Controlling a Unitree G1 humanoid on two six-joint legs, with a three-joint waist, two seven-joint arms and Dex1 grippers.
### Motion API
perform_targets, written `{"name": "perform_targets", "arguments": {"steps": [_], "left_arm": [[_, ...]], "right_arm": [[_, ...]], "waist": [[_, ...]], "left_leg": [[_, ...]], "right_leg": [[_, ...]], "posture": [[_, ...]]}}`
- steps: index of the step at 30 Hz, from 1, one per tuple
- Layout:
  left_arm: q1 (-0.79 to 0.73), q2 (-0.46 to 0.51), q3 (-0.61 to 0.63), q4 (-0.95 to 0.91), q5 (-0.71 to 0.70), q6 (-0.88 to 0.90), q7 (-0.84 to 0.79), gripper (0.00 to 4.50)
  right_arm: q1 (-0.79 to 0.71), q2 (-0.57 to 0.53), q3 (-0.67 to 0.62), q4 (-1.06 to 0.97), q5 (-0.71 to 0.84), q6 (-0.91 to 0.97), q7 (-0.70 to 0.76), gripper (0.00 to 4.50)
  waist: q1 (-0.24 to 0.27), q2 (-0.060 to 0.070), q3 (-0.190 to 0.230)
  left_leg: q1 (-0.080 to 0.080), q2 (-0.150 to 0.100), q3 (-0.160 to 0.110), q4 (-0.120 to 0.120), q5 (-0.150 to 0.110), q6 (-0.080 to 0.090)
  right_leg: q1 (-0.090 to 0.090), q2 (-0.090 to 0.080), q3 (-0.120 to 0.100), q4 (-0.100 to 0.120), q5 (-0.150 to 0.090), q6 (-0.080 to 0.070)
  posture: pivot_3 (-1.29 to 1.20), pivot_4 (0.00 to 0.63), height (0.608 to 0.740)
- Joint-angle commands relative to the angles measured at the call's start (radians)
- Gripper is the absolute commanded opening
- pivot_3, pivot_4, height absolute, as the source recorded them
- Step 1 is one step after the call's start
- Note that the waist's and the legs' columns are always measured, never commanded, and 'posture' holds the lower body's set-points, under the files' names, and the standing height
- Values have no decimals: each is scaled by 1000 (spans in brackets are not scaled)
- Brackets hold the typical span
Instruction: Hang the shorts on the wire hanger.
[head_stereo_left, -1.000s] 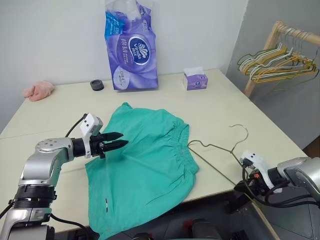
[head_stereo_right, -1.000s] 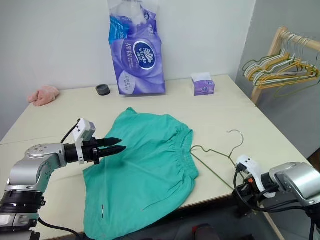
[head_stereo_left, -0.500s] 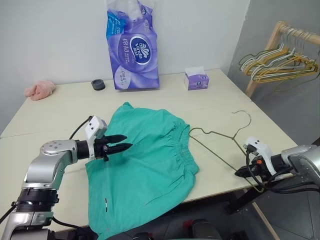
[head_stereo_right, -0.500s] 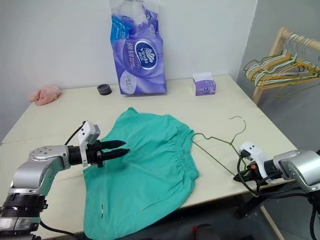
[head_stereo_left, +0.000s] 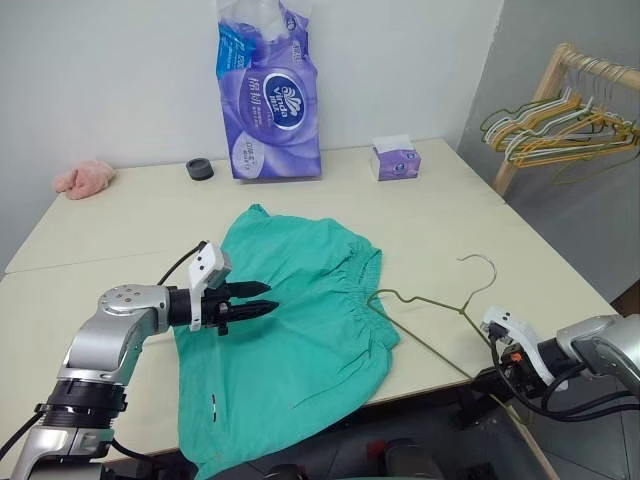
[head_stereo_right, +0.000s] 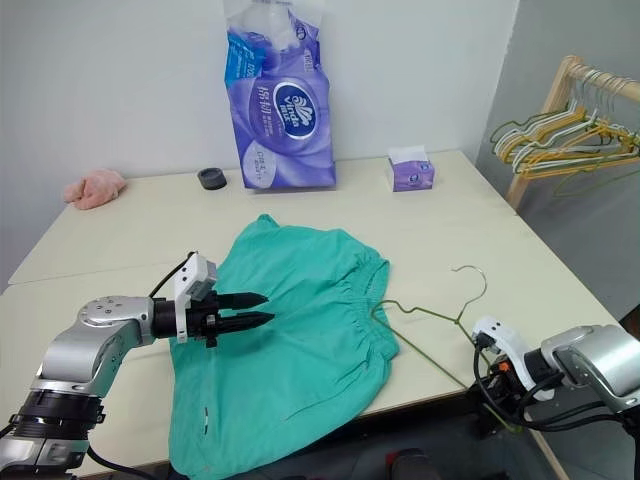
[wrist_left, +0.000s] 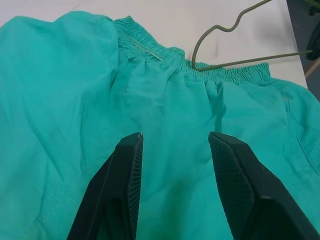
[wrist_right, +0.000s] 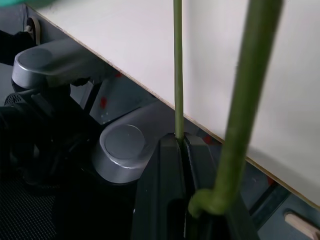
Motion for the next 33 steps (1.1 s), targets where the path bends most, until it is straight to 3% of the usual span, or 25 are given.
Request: {"name": "perform_targets", "arguments": {"steps": [1, 11, 21, 26, 33], "left_arm": [[-27, -4, 1, -13, 1, -15, 3, 2196], [-51, -6, 34, 46, 17, -43, 49, 2196], [-66, 4, 61, 97, 48, -95, 98, 2196], [-89, -15, 97, 135, 26, -92, 142, 2196], [-106, -15, 113, 146, 7, -69, 145, 2196]], "right_arm": [[-27, -14, 14, -4, -8, -23, 16, 0], [-155, 78, 62, -3, 54, 71, 40, 0], [-228, 112, 109, 118, -11, 65, 1, 0], [-244, 138, 67, 254, -24, 46, -18, 0], [-345, 293, -46, 382, -2, 215, -126, 0]], "waist": [[1, 0, 0], [-1, 0, 0], [2, 0, 0], [2, -1, -1], [-1, -1, -1]], "left_leg": [[0, 0, 0, 0, 0, 0], [0, 0, -2, 0, 0, 0], [0, 0, -2, 0, 0, 0], [0, 0, -3, 0, 0, 0], [0, 0, -3, 1, 0, 0]], "right_leg": [[0, 0, 0, 0, 0, 0], [0, 0, 0, 0, 0, 0], [0, 0, 0, 0, 0, 0], [0, 0, 0, 1, 0, 0], [-1, 0, 1, 2, 1, 0]], "posture": [[-171, 0, 740], [-163, 0, 740], [-140, 0, 740], [-139, 0, 740], [-139, 0, 740]]}}
